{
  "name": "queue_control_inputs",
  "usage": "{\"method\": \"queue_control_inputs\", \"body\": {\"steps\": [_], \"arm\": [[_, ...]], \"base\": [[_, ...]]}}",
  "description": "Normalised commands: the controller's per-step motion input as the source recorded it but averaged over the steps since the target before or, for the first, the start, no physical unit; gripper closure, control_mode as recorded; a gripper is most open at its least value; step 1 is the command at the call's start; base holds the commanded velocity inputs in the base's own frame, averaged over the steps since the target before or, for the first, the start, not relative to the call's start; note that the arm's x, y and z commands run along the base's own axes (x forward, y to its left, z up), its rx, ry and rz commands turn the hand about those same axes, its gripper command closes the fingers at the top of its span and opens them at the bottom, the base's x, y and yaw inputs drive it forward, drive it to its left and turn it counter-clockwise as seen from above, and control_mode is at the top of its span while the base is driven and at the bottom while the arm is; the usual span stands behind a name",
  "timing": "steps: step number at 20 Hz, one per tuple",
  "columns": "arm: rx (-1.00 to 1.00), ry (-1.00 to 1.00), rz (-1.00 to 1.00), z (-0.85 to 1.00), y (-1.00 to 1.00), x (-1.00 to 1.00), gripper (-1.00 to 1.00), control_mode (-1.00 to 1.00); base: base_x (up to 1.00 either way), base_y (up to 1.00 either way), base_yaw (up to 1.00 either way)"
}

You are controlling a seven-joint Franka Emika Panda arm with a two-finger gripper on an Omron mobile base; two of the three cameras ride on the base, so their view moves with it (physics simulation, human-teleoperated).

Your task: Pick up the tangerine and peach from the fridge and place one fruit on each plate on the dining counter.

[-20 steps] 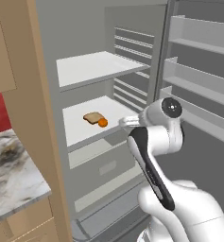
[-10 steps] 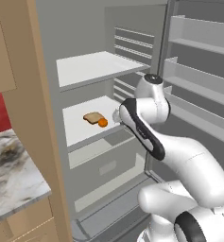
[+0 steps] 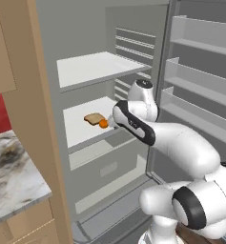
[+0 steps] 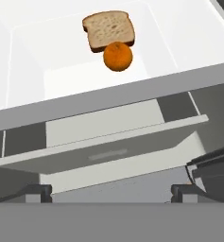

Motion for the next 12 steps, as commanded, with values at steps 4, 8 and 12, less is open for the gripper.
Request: {"method": "queue_control_inputs", "body": {"steps": [4,8,12], "arm": [[0.0,0.0,0.02,0.0,0.0,0.79,-1.0,-1.0],[-0.01,0.0,0.0,-0.16,0.05,0.79,-1.0,-1.0],[0.0,0.0,0.0,-0.16,0.22,0.14,-1.0,-1.0]], "base": [[0.0,0.0,0.0],[0.0,0.0,0.0],[0.0,0.0,0.0]]}}
